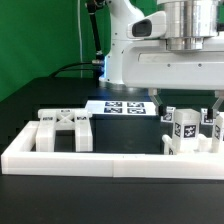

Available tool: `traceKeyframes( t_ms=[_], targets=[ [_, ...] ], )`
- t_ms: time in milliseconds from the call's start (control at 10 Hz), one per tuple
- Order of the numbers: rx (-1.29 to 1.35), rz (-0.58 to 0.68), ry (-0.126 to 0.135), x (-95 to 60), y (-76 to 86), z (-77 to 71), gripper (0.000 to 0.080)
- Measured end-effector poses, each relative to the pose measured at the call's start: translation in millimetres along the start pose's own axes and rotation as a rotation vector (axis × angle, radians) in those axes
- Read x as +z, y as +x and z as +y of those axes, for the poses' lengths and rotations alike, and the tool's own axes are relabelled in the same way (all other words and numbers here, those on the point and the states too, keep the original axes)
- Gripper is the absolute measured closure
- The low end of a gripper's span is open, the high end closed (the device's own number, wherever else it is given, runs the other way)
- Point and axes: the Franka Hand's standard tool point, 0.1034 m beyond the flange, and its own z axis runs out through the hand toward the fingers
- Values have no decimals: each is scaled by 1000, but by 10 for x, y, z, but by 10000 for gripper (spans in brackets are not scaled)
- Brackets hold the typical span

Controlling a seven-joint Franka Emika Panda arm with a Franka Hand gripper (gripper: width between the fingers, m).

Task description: Assemble chair

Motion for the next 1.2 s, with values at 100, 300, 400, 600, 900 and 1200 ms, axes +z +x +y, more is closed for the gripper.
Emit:
traceKeyframes(
  t_ms=[100,300,400,600,900,1200],
  targets=[
    [-138,0,-10,7,-8,-8,150],
    [-263,-1,-17,14,-13,-17,150],
    [-340,0,-17,8,3,5,150],
    [-429,-1,-17,7,12,29,254],
    [-392,-1,-17,7,11,28,512],
    [-112,0,-7,11,13,35,510]
  ],
)
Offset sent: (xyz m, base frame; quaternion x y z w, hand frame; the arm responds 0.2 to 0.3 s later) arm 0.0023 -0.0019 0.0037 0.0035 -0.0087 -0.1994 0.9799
